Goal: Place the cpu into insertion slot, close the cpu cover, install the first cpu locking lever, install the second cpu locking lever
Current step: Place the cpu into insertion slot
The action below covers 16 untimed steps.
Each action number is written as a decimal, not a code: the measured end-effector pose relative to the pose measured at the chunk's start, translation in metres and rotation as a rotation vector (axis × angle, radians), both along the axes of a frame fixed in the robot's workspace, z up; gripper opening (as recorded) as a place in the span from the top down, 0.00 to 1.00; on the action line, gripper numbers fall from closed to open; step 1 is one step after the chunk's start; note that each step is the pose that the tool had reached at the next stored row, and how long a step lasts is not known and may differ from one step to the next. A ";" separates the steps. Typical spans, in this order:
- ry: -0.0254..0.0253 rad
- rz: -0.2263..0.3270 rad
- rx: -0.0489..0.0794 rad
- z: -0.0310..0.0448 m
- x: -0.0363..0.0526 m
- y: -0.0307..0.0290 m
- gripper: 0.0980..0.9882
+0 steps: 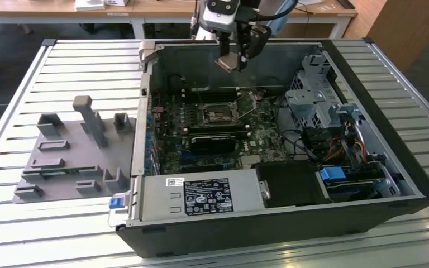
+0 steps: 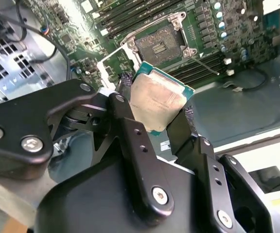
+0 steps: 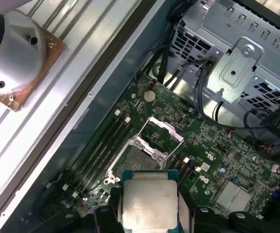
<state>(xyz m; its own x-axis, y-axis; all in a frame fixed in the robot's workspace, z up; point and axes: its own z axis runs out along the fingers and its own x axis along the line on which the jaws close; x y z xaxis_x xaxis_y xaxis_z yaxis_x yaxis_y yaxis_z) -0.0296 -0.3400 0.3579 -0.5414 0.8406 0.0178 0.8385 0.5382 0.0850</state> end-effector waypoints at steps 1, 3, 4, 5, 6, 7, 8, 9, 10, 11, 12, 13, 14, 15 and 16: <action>0.0000 -0.013 0.000 -0.0006 -0.0001 0.0000 0.50; 0.0000 -0.038 0.000 -0.0019 -0.0003 0.0001 0.50; 0.0001 -0.045 0.000 -0.0024 -0.0004 0.0001 0.50; 0.0002 -0.047 0.000 -0.0030 -0.0004 0.0001 0.50; 0.0002 -0.047 0.000 -0.0035 -0.0004 0.0001 0.50; 0.0003 -0.048 0.000 -0.0040 -0.0005 0.0001 0.50; 0.0003 -0.048 0.000 -0.0047 -0.0005 0.0001 0.50; 0.0013 -0.048 0.000 -0.0055 -0.0005 0.0002 0.50; 0.0022 -0.049 0.000 -0.0063 -0.0006 0.0003 0.50; 0.0032 -0.049 0.000 -0.0071 -0.0006 0.0004 0.50; 0.0039 -0.049 0.000 -0.0079 -0.0006 0.0004 0.50; 0.0045 -0.050 0.000 -0.0085 -0.0005 0.0004 0.50; 0.0050 -0.050 0.000 -0.0090 -0.0006 0.0004 0.50; 0.0057 -0.051 0.000 -0.0096 -0.0005 0.0004 0.50; 0.0061 -0.052 0.000 -0.0100 -0.0005 0.0004 0.50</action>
<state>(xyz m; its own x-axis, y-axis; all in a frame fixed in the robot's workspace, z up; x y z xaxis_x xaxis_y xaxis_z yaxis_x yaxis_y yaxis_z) -0.0301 -0.3396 0.3479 -0.4972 0.8674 0.0206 0.8656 0.4943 0.0796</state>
